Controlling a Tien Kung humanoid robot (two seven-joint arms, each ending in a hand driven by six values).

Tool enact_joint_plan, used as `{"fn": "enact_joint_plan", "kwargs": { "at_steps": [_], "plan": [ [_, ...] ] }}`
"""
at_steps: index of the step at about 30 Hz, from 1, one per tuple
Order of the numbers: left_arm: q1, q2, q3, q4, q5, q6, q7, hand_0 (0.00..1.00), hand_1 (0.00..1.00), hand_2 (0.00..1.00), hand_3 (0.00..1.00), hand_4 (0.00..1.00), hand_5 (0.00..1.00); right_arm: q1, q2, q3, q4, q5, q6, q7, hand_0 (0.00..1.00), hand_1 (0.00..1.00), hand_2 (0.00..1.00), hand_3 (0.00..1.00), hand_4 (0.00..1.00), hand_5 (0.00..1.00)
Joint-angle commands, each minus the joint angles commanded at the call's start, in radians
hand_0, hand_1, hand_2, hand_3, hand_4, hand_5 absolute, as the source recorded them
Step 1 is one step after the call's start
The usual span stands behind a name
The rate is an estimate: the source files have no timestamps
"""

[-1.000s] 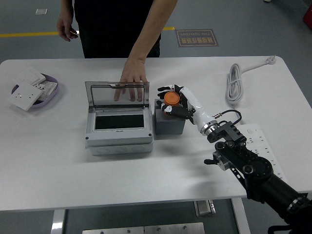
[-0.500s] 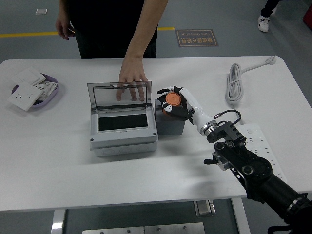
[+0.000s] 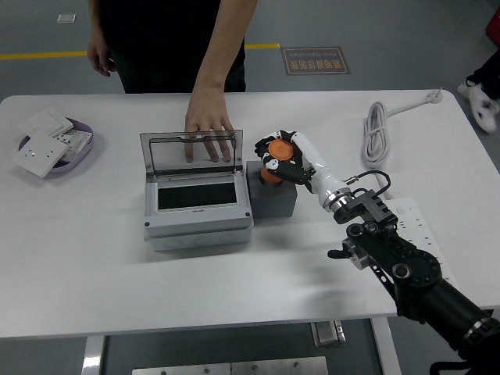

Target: Pick up the cylinder from the cube,place it in the box,flap close box

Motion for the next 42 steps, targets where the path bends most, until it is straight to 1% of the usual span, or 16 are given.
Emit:
{"fn": "enact_joint_plan", "kwargs": {
  "at_steps": [3,6,7,12,13,17,18,19,24,35,42],
  "plan": [
    [0.002,-0.001,-0.005,0.000,0.003,0.000,0.001,0.604,0.585,0.591,0.582,0.644,0.204,-0.003,-0.015,0.023,0.055,-0.021,-0.001,-0.019,0.569,0.534,0.476,0.415,0.002,0.002],
    [0.004,-0.002,-0.010,0.000,0.007,0.001,0.002,0.604,0.585,0.591,0.582,0.644,0.204,-0.006,-0.028,0.027,0.112,-0.040,-0.004,-0.044,0.569,0.534,0.476,0.415,0.002,0.002],
    [0.005,-0.003,-0.013,0.000,0.009,0.001,0.003,0.604,0.584,0.591,0.582,0.644,0.204,-0.007,-0.032,0.023,0.136,-0.047,-0.007,-0.056,0.536,0.525,0.470,0.397,0.002,0.002],
    [0.007,-0.003,-0.023,0.000,0.016,0.001,0.004,0.604,0.584,0.591,0.582,0.644,0.204,-0.009,-0.041,-0.019,0.232,-0.083,-0.015,-0.111,0.536,0.525,0.470,0.397,0.002,0.002],
    [0.008,-0.003,-0.025,0.000,0.018,0.002,0.005,0.603,0.585,0.591,0.583,0.643,0.203,-0.005,-0.041,-0.034,0.253,-0.098,-0.016,-0.127,0.464,0.494,0.452,0.387,0.002,0.002],
    [0.011,-0.004,-0.031,0.000,0.022,0.002,0.007,0.603,0.585,0.591,0.583,0.643,0.203,0.015,-0.036,-0.083,0.293,-0.152,-0.020,-0.171,0.464,0.494,0.452,0.387,0.002,0.002],
    [0.011,-0.004,-0.033,0.000,0.024,0.002,0.007,0.603,0.585,0.591,0.583,0.643,0.203,0.024,-0.033,-0.098,0.296,-0.170,-0.020,-0.181,0.464,0.494,0.452,0.387,0.002,0.002],
    [0.012,-0.004,-0.036,0.000,0.027,0.002,0.008,0.603,0.583,0.591,0.582,0.642,0.204,0.035,-0.029,-0.115,0.296,-0.188,-0.020,-0.191,0.420,0.475,0.443,0.385,0.002,0.002],
    [0.011,-0.004,-0.047,0.000,0.035,0.002,0.009,0.603,0.583,0.591,0.582,0.642,0.204,0.088,-0.010,-0.184,0.276,-0.285,-0.019,-0.233,0.420,0.475,0.443,0.385,0.002,0.002],
    [0.008,0.001,-0.058,0.000,0.049,0.002,0.011,0.603,0.583,0.591,0.583,0.642,0.200,0.215,0.029,-0.335,0.190,-0.502,-0.007,-0.332,0.406,0.485,0.451,0.388,0.002,0.002],
    [0.008,0.005,-0.062,0.000,0.056,0.001,0.012,0.603,0.584,0.591,0.582,0.642,0.199,0.268,0.056,-0.415,0.154,-0.603,0.002,-0.381,0.408,0.493,0.453,0.393,0.002,0.002]
  ]
}}
